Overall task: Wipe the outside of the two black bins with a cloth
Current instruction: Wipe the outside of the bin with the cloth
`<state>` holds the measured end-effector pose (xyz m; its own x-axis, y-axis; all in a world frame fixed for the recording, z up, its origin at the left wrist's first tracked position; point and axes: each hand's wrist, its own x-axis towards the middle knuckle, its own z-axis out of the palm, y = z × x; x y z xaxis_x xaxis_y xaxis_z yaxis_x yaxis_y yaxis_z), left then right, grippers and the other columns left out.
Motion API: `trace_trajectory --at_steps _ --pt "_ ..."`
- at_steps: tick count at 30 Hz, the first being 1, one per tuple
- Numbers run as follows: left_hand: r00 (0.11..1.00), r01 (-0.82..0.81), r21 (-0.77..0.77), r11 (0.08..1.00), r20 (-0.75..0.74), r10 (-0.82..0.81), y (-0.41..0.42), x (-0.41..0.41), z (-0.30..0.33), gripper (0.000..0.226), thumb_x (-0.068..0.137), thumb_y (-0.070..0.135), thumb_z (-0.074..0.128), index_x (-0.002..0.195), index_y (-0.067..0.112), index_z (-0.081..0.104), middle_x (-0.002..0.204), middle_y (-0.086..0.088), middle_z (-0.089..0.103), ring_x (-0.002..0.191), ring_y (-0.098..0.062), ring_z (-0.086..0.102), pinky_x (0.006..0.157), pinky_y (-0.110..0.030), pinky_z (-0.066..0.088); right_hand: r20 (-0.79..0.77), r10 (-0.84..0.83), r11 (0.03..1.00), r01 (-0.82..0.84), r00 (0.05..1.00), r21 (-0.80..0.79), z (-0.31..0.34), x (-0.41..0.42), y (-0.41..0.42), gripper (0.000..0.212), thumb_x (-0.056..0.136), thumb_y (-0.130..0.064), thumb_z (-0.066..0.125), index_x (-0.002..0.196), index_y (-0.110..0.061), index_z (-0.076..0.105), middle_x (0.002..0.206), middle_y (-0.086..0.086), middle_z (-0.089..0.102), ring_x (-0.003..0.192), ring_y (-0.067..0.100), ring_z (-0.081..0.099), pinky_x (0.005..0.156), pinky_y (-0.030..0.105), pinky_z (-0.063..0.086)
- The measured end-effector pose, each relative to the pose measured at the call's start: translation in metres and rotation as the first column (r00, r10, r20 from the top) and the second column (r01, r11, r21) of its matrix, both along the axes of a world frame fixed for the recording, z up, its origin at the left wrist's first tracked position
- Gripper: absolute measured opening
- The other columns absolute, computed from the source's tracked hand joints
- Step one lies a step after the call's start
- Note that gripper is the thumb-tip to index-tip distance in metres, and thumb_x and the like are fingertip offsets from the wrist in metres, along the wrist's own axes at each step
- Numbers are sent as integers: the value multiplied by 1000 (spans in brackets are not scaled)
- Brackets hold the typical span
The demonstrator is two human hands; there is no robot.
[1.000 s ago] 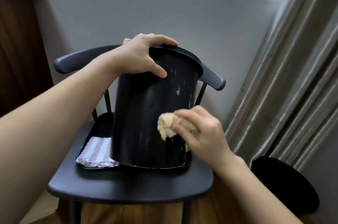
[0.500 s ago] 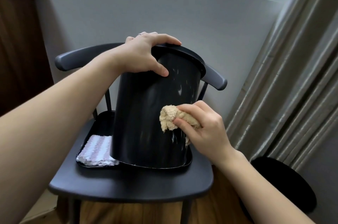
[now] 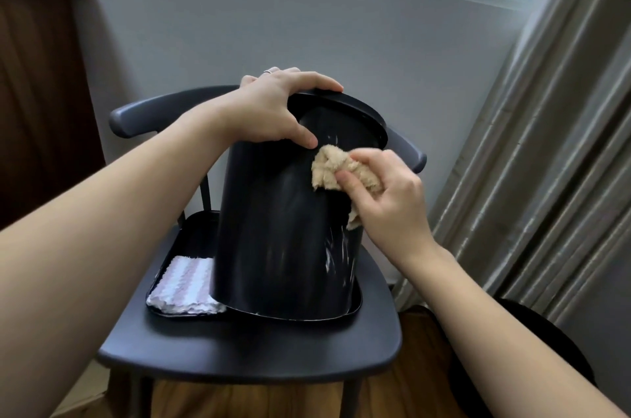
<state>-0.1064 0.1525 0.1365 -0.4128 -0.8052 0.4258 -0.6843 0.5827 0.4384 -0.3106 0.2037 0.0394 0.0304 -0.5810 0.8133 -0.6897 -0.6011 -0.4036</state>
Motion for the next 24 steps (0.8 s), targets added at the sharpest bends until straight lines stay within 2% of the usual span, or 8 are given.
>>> trace_trajectory --at_steps 3,6,9,13,16,19,21,24 --pt "1000 -5 -2 1000 -2 5 0 1 0 75 79 25 84 134 62 50 120 19 50 117 -6 26 99 -27 18 -37 4 1000 -4 999 0 -3 -1 4 17 89 -27 73 103 -19 72 89 0 64 82 13 61 78 33 50" --pt "1000 -2 -25 1000 14 3 -1 -1 -2 75 78 26 85 135 60 49 125 17 52 115 -4 25 99 -26 17 8 -85 996 85 996 -14 16 -1 -6 16 91 -35 70 102 -23 70 92 -3 67 86 10 60 80 32 49" --pt "999 9 -55 998 49 -7 -2 -9 -1 77 76 27 85 136 58 49 127 15 53 126 -11 31 103 -28 18 58 -178 984 179 982 -20 39 1 -19 17 91 -41 66 100 -27 68 93 -3 68 87 15 61 80 37 49" --pt "997 27 -79 997 73 -21 -4 -12 0 77 74 27 87 133 59 50 128 17 55 131 -13 35 111 -33 19 -10 -138 990 137 990 -37 44 8 -23 23 90 -42 67 105 -25 69 96 -2 67 89 15 61 78 33 46" --pt "998 34 -59 998 57 -31 -5 -7 -1 77 74 27 87 131 63 48 129 17 54 132 -12 32 106 -30 18 -7 -173 984 172 985 -44 41 -3 -21 21 91 -41 66 104 -25 68 95 -2 67 89 16 61 80 36 47" --pt "998 27 -47 999 51 -25 -5 -6 0 78 74 27 87 132 61 49 130 18 54 132 -11 31 103 -29 17 8 -196 979 196 981 -51 44 -12 -22 19 91 -40 66 100 -24 68 92 -1 67 85 17 60 76 32 43" --pt "999 18 -42 999 49 -16 -5 -6 1 77 74 26 87 132 61 49 128 20 53 130 -10 30 102 -28 17 -6 -202 978 201 979 -47 47 -10 -23 19 90 -41 66 100 -24 68 91 -1 67 84 16 59 74 31 42" --pt "1000 6 -1 1000 15 -6 -5 -4 1 77 75 25 87 130 65 49 112 29 49 119 -8 26 100 -28 18 -18 -172 985 171 985 -18 42 -9 -21 18 92 -40 66 101 -25 68 90 -2 65 85 16 59 78 36 47"
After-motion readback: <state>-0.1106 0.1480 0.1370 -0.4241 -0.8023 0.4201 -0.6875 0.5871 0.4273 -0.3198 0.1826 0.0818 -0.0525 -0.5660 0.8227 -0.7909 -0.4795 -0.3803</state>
